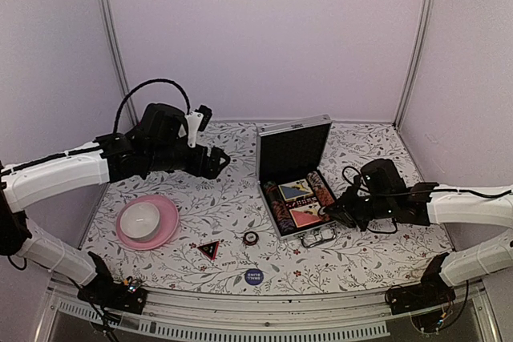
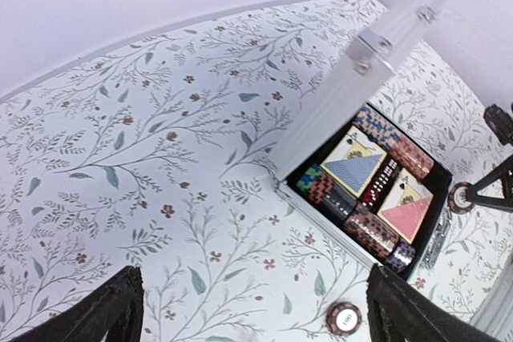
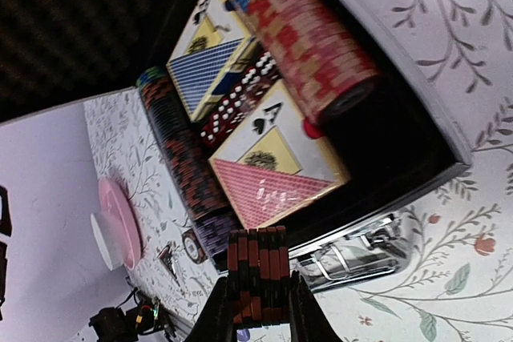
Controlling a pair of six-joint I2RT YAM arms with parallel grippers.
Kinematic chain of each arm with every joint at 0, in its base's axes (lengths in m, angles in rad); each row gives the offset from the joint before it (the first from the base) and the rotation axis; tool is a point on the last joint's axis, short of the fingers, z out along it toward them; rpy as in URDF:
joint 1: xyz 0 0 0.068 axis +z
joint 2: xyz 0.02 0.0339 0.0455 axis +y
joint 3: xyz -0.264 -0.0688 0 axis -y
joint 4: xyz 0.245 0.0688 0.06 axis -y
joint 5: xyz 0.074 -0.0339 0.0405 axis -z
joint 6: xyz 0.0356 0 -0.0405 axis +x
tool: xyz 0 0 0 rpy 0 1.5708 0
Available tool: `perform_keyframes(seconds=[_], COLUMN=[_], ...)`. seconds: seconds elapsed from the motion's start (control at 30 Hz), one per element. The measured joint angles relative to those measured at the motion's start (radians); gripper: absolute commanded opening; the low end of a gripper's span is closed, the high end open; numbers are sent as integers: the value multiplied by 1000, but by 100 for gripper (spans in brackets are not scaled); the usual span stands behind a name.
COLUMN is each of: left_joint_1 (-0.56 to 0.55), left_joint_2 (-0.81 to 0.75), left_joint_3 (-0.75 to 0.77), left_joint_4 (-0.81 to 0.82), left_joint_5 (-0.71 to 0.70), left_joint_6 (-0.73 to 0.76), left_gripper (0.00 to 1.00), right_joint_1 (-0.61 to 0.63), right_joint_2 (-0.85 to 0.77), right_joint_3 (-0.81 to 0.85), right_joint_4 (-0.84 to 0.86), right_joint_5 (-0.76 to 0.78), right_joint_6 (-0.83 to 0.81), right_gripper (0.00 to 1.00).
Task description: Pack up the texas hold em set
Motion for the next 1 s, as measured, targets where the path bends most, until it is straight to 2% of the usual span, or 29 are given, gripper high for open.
perform_keyframes(seconds=[0.27,0.67,1.0], left_joint_1=[214,310,320], left_joint_2=[-122,-167,-169], left_joint_3=[-61,-97,-100], left_joint_4=[26,34,34], left_joint_5=[27,30,44], left_joint_6=[74,170,182], left_gripper=[97,97,97], right_joint_1=[-5,-20,-37], right_joint_2=[72,213,297], right_joint_3=[103,268,335], right_joint_4=[-216,-406,-462], right_joint_5=[155,271,299], right_joint_6=[144,308,352], right_gripper=[2,2,2])
